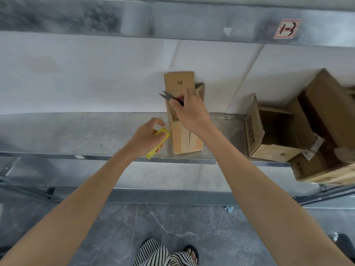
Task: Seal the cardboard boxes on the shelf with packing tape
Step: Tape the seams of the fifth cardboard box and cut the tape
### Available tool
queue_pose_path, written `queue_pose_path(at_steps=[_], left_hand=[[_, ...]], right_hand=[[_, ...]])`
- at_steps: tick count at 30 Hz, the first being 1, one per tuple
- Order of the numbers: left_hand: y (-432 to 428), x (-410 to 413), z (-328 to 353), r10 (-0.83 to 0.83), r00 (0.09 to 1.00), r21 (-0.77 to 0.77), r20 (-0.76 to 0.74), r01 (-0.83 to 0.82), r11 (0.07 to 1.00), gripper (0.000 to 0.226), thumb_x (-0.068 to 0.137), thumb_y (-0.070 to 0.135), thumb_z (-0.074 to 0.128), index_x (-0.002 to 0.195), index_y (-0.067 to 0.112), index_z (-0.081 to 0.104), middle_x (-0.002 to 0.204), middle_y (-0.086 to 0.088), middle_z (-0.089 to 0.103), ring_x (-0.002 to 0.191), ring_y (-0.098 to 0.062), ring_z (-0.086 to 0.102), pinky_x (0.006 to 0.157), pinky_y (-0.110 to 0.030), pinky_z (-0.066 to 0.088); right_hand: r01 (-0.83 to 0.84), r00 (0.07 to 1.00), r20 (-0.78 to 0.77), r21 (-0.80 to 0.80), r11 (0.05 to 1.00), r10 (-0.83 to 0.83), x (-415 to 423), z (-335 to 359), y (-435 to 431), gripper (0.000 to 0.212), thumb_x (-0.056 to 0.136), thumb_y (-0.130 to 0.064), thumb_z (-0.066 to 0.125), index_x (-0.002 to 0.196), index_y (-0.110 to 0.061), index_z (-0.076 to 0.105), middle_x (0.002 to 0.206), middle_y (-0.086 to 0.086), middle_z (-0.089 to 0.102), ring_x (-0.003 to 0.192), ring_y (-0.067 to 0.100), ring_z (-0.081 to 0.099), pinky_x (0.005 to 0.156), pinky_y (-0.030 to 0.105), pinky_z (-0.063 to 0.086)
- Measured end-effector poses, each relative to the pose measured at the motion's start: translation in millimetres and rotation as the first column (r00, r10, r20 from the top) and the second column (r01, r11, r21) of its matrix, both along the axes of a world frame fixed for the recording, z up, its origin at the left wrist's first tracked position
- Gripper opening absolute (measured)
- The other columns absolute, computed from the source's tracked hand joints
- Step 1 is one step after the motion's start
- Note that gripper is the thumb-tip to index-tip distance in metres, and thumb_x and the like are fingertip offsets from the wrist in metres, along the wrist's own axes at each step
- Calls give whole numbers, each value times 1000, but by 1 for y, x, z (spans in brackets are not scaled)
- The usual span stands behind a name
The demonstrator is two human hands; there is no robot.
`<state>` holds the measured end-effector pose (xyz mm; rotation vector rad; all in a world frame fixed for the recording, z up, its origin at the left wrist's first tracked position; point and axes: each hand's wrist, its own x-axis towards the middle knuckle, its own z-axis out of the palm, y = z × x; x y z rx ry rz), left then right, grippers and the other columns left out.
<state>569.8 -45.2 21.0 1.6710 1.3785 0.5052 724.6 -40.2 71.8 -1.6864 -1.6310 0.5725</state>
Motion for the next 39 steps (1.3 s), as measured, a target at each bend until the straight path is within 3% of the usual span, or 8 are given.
queue_pose_path(at_steps=[5,10,15,20,24,27,33,39], left_hand=[[13,-14,-5,-222,975,35,7,222,974,23,84,21,45,87,37,62,55,3,63,45,-6,53,45,-16,43],[32,-34,-10,-317,947,89,-47,320,943,21,90,31,46,86,45,61,58,11,63,46,0,53,46,-9,41],[27,-24,-15,-341,931,70,131,334,940,16,94,21,51,88,31,62,65,7,68,50,-9,51,51,-20,44],[18,-23,-19,-313,916,31,249,316,948,12,97,17,51,99,17,62,68,4,67,47,-11,48,49,-18,42],[15,-22,-15,-285,914,5,290,296,955,16,93,13,51,96,22,63,63,6,66,38,-6,44,45,-15,40],[14,-24,-13,-261,912,-29,316,284,958,23,88,10,50,89,25,68,59,6,65,37,-6,44,43,-13,39],[11,-26,-14,-229,892,-56,390,271,961,30,93,8,51,121,15,58,70,3,65,56,-9,52,48,-8,41],[10,-27,-16,-272,879,-75,393,325,943,28,94,10,49,119,14,61,82,-7,68,74,-25,54,59,-23,46]], right_hand=[[72,996,43,-12,997,-72,0,-7,-5,20,95,-29,48,101,-10,50,79,-14,44,69,0,44,55,15,31],[109,992,72,-28,994,-107,-5,-4,-10,21,96,-29,48,103,-10,50,95,1,57,86,16,53,70,29,40],[142,982,125,4,990,-141,-12,2,-19,24,98,-27,45,113,-9,48,105,4,58,91,21,55,74,35,44],[200,967,132,126,972,-216,-19,3,-47,18,98,-24,45,111,-13,50,84,-5,56,68,7,52,54,18,35],[306,947,44,166,937,-317,-32,-10,-79,12,94,-25,51,106,-20,51,76,-14,55,64,-5,52,53,9,36],[368,930,-33,60,928,-366,-42,-28,-99,7,93,-28,53,94,-21,52,70,-7,56,56,0,50,52,17,38],[359,930,16,-243,901,-366,-49,-57,-109,19,96,-28,51,98,-13,62,75,-3,57,65,10,49,48,12,34],[375,910,-80,-256,891,-407,-55,-57,-96,19,96,-29,49,88,-17,63,72,-5,57,69,11,50,61,23,40]])
